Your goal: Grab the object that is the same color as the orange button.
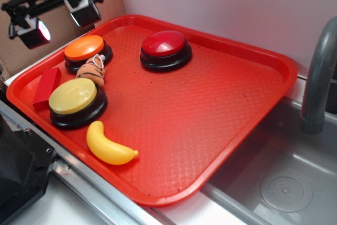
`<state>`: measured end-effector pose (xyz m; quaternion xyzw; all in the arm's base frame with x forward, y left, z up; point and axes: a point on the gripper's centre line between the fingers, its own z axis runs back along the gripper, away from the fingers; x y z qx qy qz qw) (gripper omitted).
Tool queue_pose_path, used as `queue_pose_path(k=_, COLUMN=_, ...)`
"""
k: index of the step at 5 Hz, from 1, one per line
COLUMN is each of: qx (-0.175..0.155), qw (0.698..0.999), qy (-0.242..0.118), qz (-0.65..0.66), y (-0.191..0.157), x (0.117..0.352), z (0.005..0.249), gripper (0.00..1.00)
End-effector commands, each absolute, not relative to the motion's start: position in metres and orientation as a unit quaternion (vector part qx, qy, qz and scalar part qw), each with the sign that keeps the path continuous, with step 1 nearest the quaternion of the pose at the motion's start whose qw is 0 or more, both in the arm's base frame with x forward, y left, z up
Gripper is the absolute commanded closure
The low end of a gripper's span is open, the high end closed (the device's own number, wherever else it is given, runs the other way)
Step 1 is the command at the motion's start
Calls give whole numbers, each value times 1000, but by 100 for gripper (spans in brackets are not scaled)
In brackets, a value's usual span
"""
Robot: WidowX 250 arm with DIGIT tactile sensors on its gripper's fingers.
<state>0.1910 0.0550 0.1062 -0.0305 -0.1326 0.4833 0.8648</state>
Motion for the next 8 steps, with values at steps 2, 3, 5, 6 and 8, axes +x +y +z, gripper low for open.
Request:
queue_pose_path(k=2, qx=6, qw=875, qy=-103, qz=473, y=80, x=216, z=40, gripper=0)
queue_pose_path(k=3, qx=9, qw=875, qy=-120, qz=469, y=80, x=216, z=28, gripper=0)
queue_pose_path(k=5, qx=2, qw=883, qy=-113, qz=455, y=80, x=219, z=30, gripper=100)
queue_pose_path(k=6, qx=-21, qw=904, qy=-111, qz=412, y=75, x=221, z=51, gripper=100)
queue_pose_path(k=8, qx=-48, qw=964, qy=-70, qz=254, y=47, x=223, z=129, gripper=100)
